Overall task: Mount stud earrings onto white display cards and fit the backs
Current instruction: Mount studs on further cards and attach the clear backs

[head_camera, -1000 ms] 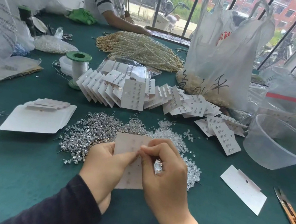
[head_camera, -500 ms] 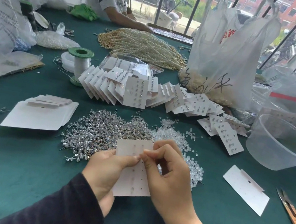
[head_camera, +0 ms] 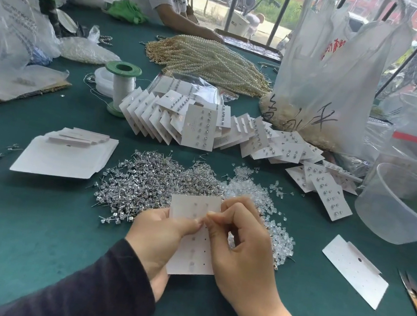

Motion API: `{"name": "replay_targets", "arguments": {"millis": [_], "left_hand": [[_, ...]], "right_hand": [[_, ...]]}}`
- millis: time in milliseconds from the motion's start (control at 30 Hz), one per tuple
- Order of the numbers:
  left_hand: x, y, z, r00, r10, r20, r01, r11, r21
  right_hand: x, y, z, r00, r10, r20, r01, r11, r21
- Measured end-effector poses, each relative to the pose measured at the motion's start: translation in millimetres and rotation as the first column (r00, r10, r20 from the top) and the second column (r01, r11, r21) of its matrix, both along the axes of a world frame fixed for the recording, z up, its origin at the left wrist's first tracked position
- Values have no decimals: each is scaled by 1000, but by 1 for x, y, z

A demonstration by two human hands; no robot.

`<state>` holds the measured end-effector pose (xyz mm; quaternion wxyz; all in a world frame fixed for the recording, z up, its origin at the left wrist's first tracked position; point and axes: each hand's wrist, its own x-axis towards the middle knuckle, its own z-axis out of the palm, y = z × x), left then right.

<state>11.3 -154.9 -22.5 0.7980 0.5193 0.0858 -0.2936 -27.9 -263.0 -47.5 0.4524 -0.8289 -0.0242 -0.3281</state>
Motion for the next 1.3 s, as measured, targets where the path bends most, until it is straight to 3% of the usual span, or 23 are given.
{"name": "replay_targets", "arguments": {"millis": [367,800,1133,1300], "left_hand": [[-2,-1,0,999,2,42,-3,1000,25],[-6,-4,5,991,65,118,-79,990,117],[-7,-3,5,990,99,103,-110,988,110],[-6,-1,6,995,83,63,-90,989,119]], "right_hand": [[1,4,3,994,-83,-69,75,990,-117],[-4,7,4,973,-227,41,231,950,-211],[-4,9,5,981,-196,3,190,947,-257],[-4,10,3,975,-193,108,220,896,-387]]}}
